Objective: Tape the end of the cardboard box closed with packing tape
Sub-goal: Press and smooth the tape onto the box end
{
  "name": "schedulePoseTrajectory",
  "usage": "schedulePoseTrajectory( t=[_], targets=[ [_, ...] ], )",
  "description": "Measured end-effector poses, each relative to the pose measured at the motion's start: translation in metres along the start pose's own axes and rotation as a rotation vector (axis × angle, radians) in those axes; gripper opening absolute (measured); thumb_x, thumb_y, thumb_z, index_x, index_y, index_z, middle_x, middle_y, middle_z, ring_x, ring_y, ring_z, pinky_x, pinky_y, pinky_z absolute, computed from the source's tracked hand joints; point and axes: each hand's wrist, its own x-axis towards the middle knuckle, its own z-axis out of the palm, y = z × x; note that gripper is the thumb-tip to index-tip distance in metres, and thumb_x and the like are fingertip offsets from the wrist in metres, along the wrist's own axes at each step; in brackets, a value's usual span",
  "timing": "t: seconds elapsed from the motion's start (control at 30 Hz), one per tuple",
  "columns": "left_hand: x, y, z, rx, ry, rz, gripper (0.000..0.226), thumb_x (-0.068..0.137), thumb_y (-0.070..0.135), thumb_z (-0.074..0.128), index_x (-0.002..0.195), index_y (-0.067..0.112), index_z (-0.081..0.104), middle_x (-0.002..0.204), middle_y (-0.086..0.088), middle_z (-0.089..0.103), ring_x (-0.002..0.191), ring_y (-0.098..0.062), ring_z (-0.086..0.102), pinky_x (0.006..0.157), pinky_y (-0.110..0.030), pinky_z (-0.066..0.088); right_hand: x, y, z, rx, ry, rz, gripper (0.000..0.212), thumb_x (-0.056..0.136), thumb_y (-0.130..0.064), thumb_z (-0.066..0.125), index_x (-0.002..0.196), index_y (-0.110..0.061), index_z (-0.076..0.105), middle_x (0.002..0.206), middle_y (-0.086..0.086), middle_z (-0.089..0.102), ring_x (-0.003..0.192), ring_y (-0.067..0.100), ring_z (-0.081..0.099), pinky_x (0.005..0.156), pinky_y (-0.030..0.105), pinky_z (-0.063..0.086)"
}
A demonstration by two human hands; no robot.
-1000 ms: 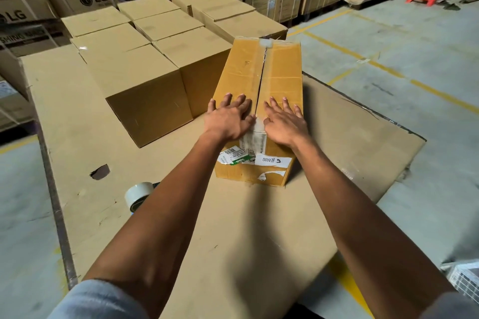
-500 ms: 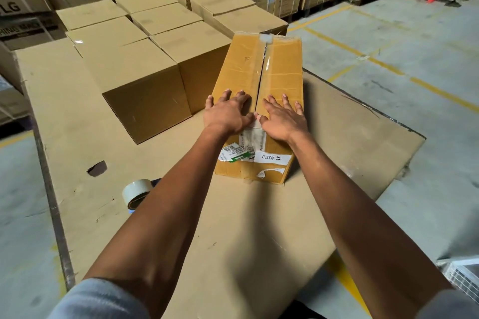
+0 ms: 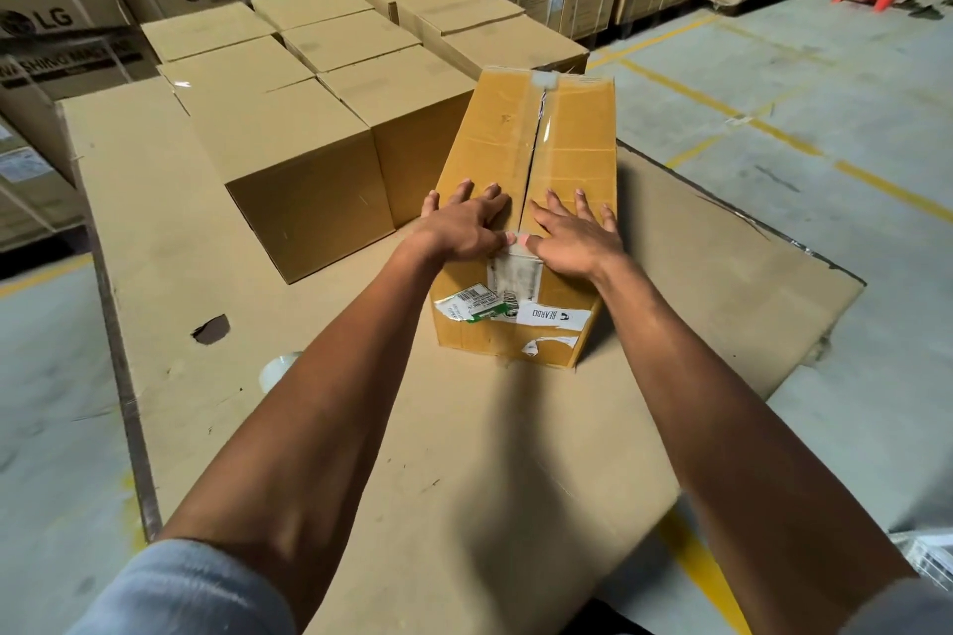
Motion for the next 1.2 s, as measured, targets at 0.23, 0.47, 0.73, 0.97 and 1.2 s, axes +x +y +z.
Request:
schedulePoseTrajectory(
  t=[0.23, 0.47, 0.73, 0.97, 1.2],
  targets=[
    [-0.006, 0.020, 0.010, 0.005, 0.242, -0.201, 0.074, 0.096, 0.075, 0.061, 0.161, 0.044, 0.044, 0.177, -0.005, 0.031, 0.156, -0.025, 0.043, 0.136, -0.050, 0.008, 0.004, -0.013, 0.020, -0.057, 0.262, 0.099, 0.063, 0.107, -0.057, 0.038, 0.166, -0.041, 0.024, 0.175, -0.015, 0.017, 0.165, 0.025, 0.004, 0.132, 0.054, -0.002],
    [-0.011, 0.024, 0.022, 0.088, 0.330, -0.162, 0.058, 0.108, 0.067, 0.043, 0.161, 0.042, 0.045, 0.173, -0.002, 0.038, 0.160, -0.021, 0.036, 0.135, -0.053, 0.010, -0.002, -0.022, 0.023, -0.067, 0.325, 0.132, 0.057, 0.110, -0.047, 0.035, 0.165, -0.035, 0.029, 0.174, -0.012, 0.021, 0.164, 0.028, 0.009, 0.132, 0.056, 0.003],
    [-0.049, 0.022, 0.050, 0.248, 0.409, 0.013, 0.085, 0.104, 0.080, 0.009, 0.168, 0.030, 0.034, 0.177, 0.003, 0.029, 0.166, -0.023, 0.020, 0.133, -0.063, 0.006, -0.016, 0.002, 0.018, 0.067, 0.408, 0.112, 0.066, 0.107, -0.042, 0.049, 0.164, -0.016, 0.029, 0.177, 0.007, 0.015, 0.165, 0.030, 0.005, 0.132, 0.056, 0.004],
    [-0.059, 0.003, 0.059, 0.340, 0.376, 0.032, 0.081, 0.104, 0.076, 0.005, 0.173, 0.035, 0.015, 0.182, 0.003, 0.011, 0.168, -0.025, 0.006, 0.134, -0.062, 0.001, -0.027, -0.012, 0.025, 0.196, 0.436, 0.192, 0.050, 0.109, -0.036, 0.048, 0.155, -0.016, 0.043, 0.175, 0.017, 0.016, 0.159, 0.044, 0.021, 0.124, 0.056, 0.031],
    [-0.081, -0.025, 0.045, 0.170, 0.479, -0.058, 0.078, 0.103, 0.057, 0.008, 0.167, 0.024, 0.037, 0.174, -0.003, 0.037, 0.164, -0.026, 0.025, 0.134, -0.060, 0.006, -0.046, -0.051, 0.055, 0.159, 0.487, -0.103, 0.042, 0.110, -0.029, 0.043, 0.148, -0.012, 0.047, 0.152, 0.019, 0.054, 0.129, 0.042, 0.057, 0.092, 0.052, 0.057]
  ],
)
